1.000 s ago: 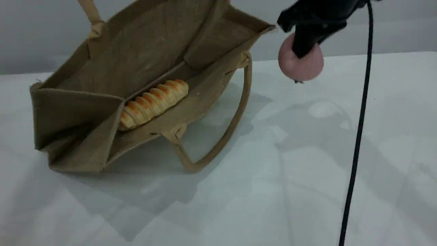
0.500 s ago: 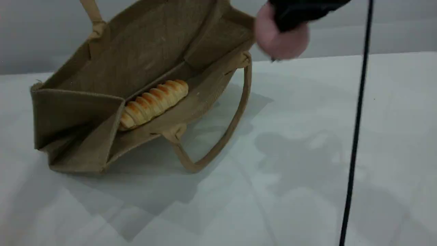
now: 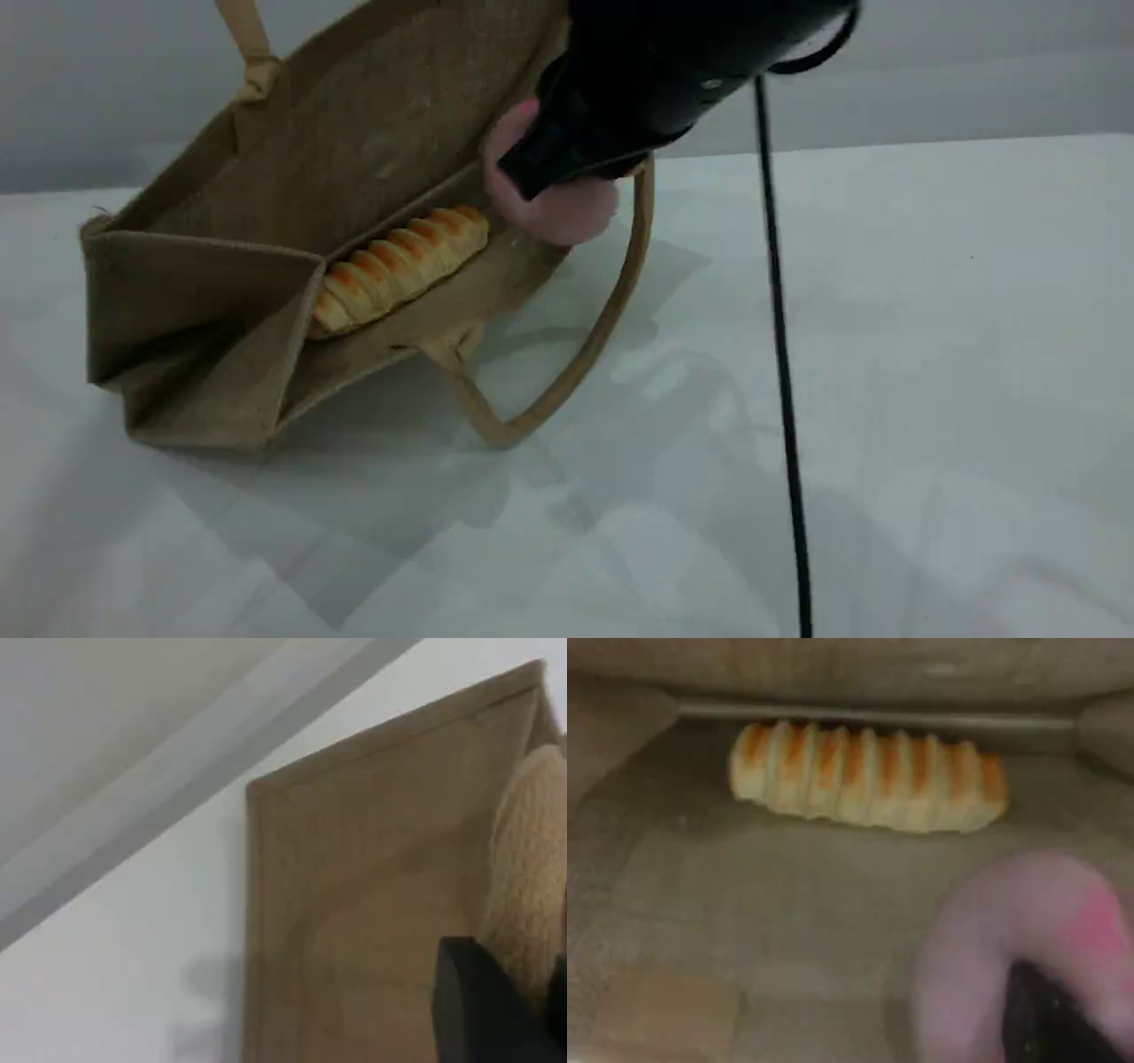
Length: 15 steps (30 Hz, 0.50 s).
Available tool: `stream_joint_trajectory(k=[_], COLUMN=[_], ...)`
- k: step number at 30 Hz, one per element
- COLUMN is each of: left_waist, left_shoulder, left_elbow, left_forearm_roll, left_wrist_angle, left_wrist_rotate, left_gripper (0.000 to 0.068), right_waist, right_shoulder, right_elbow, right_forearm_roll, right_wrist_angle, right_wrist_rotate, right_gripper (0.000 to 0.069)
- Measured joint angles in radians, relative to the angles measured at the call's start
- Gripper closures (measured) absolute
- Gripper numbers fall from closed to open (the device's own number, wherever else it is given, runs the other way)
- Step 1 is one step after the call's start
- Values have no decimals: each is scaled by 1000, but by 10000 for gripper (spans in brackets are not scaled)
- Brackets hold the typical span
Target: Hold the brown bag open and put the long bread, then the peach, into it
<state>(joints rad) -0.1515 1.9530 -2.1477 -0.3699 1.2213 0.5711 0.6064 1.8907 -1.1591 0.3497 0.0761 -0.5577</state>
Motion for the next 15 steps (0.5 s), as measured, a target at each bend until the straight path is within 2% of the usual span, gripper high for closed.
stream_joint_trajectory(k=[3,9,15], left_waist=[0,0,0], left_shoulder=[0,0,0], left_elbow=[0,0,0], left_forearm_roll=[-27,-33,-108], left_wrist_angle=[0,0,0], left_wrist_rotate=[3,23,75], left_gripper=[596,596,596], right_waist=[1,1,1], right_shoulder=[57,182,271], right_elbow=[-74,-226,-299], right_forearm_roll=[0,1,5], right_wrist_angle=[7,51,31], right_wrist_rotate=[-1,-1,-1], right_gripper=[667,667,667])
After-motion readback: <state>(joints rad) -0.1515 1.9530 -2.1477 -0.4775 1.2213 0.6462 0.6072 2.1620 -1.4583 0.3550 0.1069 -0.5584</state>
